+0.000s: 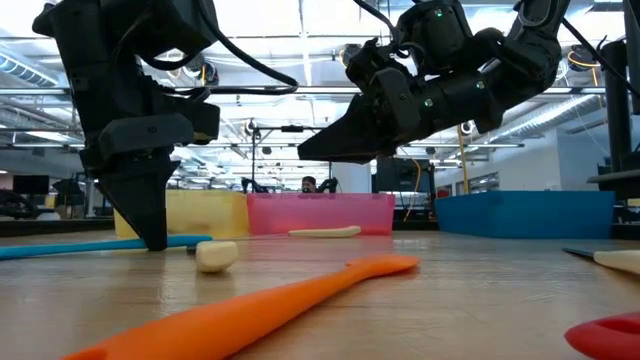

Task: Pick & Place Kitchen Items
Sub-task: Put the blue spatula into the red bin

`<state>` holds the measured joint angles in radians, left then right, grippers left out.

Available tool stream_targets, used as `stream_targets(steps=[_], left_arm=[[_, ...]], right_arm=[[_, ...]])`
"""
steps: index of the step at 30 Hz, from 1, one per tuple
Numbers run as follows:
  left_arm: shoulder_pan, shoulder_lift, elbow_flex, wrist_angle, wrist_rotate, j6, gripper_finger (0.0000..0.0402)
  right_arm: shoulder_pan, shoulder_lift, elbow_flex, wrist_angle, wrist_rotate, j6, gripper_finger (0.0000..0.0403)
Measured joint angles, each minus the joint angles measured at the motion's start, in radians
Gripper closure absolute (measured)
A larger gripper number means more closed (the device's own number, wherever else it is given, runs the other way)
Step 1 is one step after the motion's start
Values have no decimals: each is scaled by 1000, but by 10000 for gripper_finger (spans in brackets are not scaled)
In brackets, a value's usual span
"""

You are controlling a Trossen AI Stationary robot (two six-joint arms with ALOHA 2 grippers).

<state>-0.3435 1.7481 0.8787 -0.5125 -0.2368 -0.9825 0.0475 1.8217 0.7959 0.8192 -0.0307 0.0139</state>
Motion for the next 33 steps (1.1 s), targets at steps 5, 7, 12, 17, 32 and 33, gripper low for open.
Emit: stream_targets(steps=[5,7,12,17,32,33], left_arm=[[0,-32,10,13,-38,12,353],[1,-41,7,45,-87,37,345],[19,-49,10,84,-128,84,345],[45,-51,10,111,-132,125,348],[69,-53,13,208,-161,219,340],[69,-53,13,206,-165,220,340]], right_arm=[[0,0,0,0,0,50,287],[0,0,0,0,0,79,287],[0,13,0,16,0,133,287],[0,88,0,91,1,163,287],[-86,344,152,216,-180,520,287],[-87,347,159,215,-183,525,287]])
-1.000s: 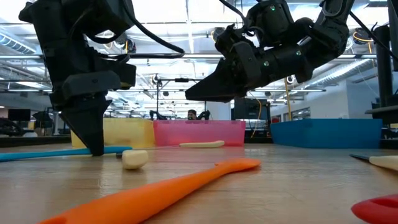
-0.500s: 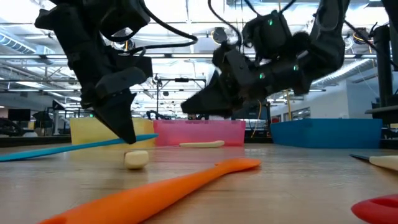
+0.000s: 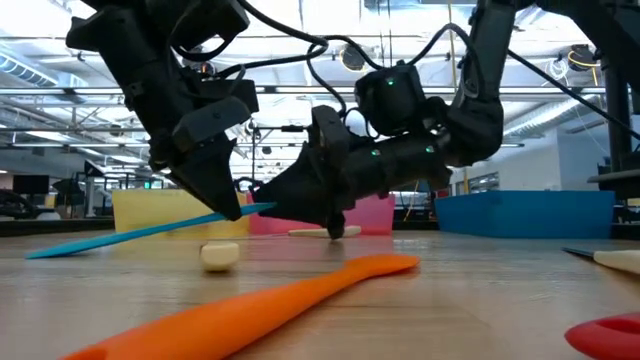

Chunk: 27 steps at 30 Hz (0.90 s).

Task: Pick & Place Kitchen Items
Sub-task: Put the blue spatula into the red bin

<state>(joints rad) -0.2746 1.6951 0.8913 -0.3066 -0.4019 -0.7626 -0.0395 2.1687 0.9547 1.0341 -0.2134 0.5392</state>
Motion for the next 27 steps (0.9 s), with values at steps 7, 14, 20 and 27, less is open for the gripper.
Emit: stream_targets(steps=[7,14,20,27], left_arm=[[-1,0,0,8,-40,26,339],[-1,0,0,48,-56,64,339],[0,0,0,45,-76,73,339],[1,0,0,45,-71,110,339]], right_arm=[[0,4,0,50,3,46,287],[1,3,0,40,4,42,314],[1,3,0,56,27,-2,361],[1,3,-1,61,26,-77,376]])
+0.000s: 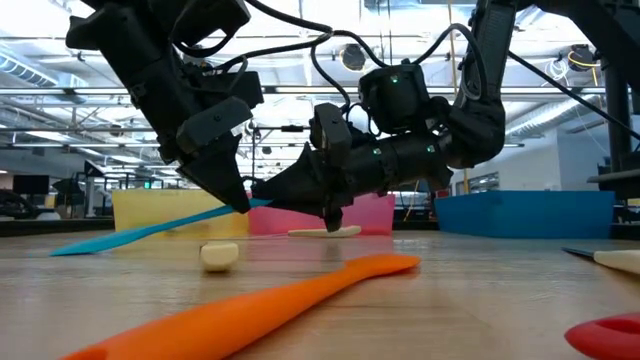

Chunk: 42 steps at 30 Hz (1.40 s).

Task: Pick & Place Kitchen Items
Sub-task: Put the blue spatula into the red bin

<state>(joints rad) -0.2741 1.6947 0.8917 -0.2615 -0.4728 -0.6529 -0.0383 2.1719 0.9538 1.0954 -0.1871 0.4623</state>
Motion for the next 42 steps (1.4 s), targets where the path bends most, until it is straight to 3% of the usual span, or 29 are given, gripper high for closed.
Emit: stream_targets(steps=[6,14,18,23,29,36,42], left_arm=[[1,-1,0,0,19,12,328],[1,-7,8,0,31,76,247],[1,-69,36,-36,84,89,224],[5,-202,37,-75,70,158,220],[16,-353,36,-139,-50,185,220],[19,-423,36,-189,-89,187,220],[21,-415,36,-228,-98,187,220]], right_arm=[[1,0,0,-1,0,-2,373],[2,0,0,1,-1,-32,376],[2,-25,0,-6,-1,-70,374],[0,-106,-1,-93,13,-205,379],[-5,-253,-4,-290,176,-398,378],[-8,-440,-5,-504,441,-613,380],[-19,-600,-5,-636,503,-737,379]])
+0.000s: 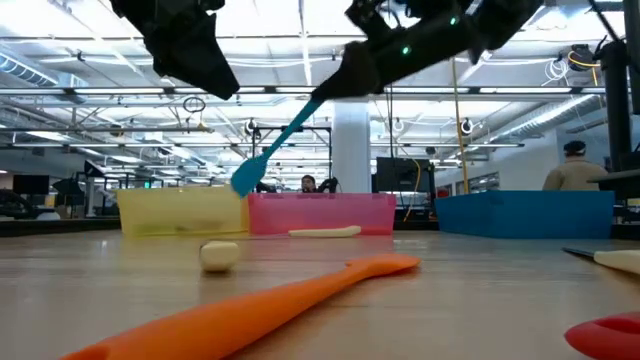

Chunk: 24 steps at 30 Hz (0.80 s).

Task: Pick & Place Kitchen Items
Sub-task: Put the blue spatula into the red bin

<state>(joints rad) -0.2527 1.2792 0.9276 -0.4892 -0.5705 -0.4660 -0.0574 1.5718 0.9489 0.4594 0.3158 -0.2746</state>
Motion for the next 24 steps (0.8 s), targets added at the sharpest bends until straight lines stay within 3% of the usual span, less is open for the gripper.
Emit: stream_targets(steps=[5,8,16,24], left_arm=[[5,3,-1,-6,-8,-7,220],[11,4,-1,-10,-8,9,220],[51,4,-1,-9,-8,16,220],[85,4,-1,-8,-8,17,220]], right_arm=[[-42,-107,0,-121,93,-27,379],[-77,-134,0,-178,85,-23,378],[-225,-55,0,-226,68,92,379],[-321,86,2,-66,-220,147,375]])
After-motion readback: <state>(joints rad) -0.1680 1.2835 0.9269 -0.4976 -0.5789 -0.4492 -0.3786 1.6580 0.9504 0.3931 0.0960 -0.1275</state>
